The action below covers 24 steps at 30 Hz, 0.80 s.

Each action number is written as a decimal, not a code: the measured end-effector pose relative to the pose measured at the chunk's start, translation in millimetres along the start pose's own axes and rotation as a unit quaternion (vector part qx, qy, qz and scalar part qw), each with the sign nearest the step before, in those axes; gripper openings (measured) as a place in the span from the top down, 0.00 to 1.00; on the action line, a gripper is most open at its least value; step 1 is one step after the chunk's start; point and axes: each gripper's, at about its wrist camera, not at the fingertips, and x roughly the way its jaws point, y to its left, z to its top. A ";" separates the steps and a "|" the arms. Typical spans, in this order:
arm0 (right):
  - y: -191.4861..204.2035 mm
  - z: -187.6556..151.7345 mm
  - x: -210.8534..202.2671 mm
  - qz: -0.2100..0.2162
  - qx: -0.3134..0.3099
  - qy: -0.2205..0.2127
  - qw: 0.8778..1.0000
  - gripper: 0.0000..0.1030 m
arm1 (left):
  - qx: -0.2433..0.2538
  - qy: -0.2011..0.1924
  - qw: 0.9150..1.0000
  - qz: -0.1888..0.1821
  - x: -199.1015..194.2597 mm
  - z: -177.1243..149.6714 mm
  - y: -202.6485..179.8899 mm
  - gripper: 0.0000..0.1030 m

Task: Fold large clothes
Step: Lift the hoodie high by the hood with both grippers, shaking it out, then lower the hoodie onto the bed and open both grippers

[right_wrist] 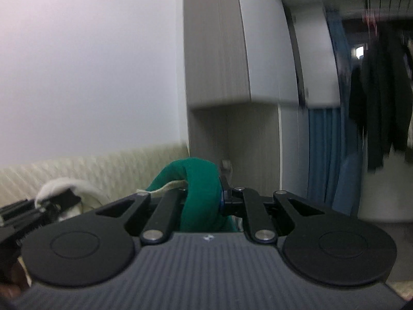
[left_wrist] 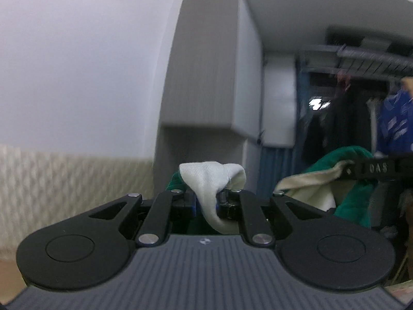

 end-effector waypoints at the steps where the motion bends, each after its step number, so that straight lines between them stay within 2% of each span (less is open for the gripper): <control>1: -5.3 -16.0 25.0 -0.004 0.001 0.011 1.000 0.87 | -0.003 0.007 1.000 0.006 24.2 -20.0 5.7 0.86; 7: -28.6 -126.0 190.4 -0.023 0.004 0.078 0.997 0.87 | -0.018 0.085 0.995 0.042 177.0 -142.9 50.8 0.85; 10: -32.8 -189.3 251.9 -0.032 0.015 0.113 0.993 0.87 | -0.038 0.143 0.987 0.054 248.0 -223.0 79.1 0.85; 12: -38.4 -232.5 286.2 -0.038 0.023 0.142 0.989 0.87 | -0.043 0.179 0.981 0.057 281.2 -274.8 95.6 0.85; 15: -43.6 -294.4 319.3 -0.039 0.018 0.177 0.983 0.86 | -0.027 0.217 0.974 0.058 320.2 -343.6 106.4 0.85; 18: -43.1 -337.4 334.5 -0.036 0.002 0.192 0.981 0.85 | -0.012 0.247 0.967 0.056 342.9 -397.2 113.1 0.85; 22: -48.1 -377.1 349.1 -0.038 0.012 0.231 0.972 0.84 | -0.014 0.294 0.954 0.052 367.0 -460.9 120.1 0.85; 24: -52.1 -389.7 353.1 -0.041 0.024 0.255 0.966 0.84 | -0.014 0.313 0.948 0.052 377.2 -480.5 124.0 0.85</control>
